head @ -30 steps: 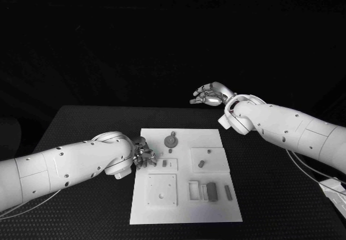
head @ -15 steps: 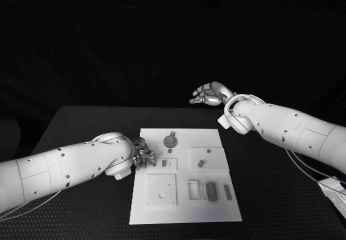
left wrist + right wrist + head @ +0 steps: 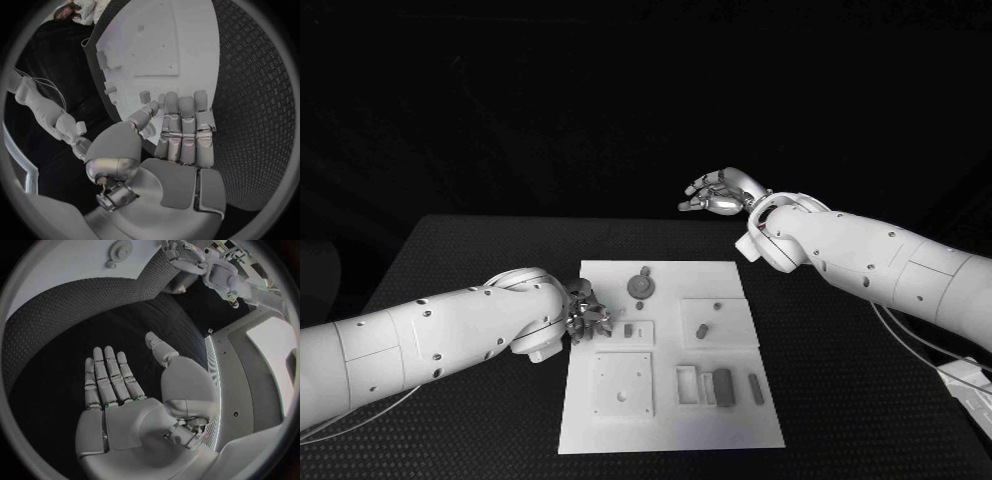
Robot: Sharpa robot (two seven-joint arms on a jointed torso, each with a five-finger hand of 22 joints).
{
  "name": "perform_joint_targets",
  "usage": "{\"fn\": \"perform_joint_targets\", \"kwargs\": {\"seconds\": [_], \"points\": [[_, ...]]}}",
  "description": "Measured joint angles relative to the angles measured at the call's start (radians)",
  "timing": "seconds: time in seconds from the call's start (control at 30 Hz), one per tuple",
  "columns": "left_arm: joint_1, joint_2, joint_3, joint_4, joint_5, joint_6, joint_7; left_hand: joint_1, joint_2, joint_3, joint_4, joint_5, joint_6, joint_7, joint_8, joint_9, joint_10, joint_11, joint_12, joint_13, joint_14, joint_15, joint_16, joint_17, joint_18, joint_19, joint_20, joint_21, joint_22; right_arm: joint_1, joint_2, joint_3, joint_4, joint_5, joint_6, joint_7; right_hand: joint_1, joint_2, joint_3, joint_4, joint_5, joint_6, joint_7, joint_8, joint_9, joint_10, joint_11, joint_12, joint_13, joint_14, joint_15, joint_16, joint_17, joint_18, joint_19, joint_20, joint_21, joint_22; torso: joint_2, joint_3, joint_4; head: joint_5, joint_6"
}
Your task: Assemble the parts on the task board
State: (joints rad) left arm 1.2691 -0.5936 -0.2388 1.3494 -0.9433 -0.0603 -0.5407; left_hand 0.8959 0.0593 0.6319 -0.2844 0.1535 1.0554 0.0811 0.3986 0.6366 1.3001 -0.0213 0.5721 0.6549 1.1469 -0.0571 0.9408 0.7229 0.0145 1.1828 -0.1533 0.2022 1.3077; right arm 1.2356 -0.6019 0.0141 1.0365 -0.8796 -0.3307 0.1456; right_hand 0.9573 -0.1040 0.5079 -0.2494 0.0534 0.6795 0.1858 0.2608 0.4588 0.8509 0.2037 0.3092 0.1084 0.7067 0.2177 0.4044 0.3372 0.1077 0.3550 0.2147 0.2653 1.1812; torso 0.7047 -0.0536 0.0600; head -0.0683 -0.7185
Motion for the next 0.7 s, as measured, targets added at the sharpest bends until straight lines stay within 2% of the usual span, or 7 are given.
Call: {"fn": "perform_joint_targets", "kwargs": {"seconds": [0.27,0.7], "points": [[0.000,0.001,0.001,-0.003,-0.008,0.007,0.000,0.000,0.000,-0.001,-0.001,-0.002,0.002,-0.001,-0.003,0.000,0.003,0.000,0.000,-0.001,0.000,0.000,0.000,-0.001,0.000,0.000,0.000,0.000,0.000,0.000,0.000,0.000,0.000,0.001,0.000,0.000,0.000,0.000,0.000,0.000,0.000,0.000,0.000,0.000,0.000,0.000,0.000,-0.004,-0.002,-0.001,0.001,0.000,-0.001,0.000,0.000,0.000,-0.002,0.002,0.000,-0.0005,0.0001,0.001,0.003],[0.000,0.007,0.001,-0.009,-0.016,0.015,0.000,0.000,0.000,-0.001,-0.001,0.002,0.004,-0.003,-0.001,0.000,0.005,0.001,0.000,-0.001,0.005,-0.002,0.004,-0.002,0.000,0.006,-0.002,0.000,0.000,0.000,-0.001,0.000,0.003,0.001,0.001,0.000,0.000,0.000,0.000,0.000,0.000,0.000,0.000,0.000,-0.001,0.007,0.000,-0.004,-0.006,-0.001,0.000,0.000,-0.003,0.000,-0.002,0.002,-0.004,0.007,0.000,-0.0004,0.0003,0.004,-0.003]]}}
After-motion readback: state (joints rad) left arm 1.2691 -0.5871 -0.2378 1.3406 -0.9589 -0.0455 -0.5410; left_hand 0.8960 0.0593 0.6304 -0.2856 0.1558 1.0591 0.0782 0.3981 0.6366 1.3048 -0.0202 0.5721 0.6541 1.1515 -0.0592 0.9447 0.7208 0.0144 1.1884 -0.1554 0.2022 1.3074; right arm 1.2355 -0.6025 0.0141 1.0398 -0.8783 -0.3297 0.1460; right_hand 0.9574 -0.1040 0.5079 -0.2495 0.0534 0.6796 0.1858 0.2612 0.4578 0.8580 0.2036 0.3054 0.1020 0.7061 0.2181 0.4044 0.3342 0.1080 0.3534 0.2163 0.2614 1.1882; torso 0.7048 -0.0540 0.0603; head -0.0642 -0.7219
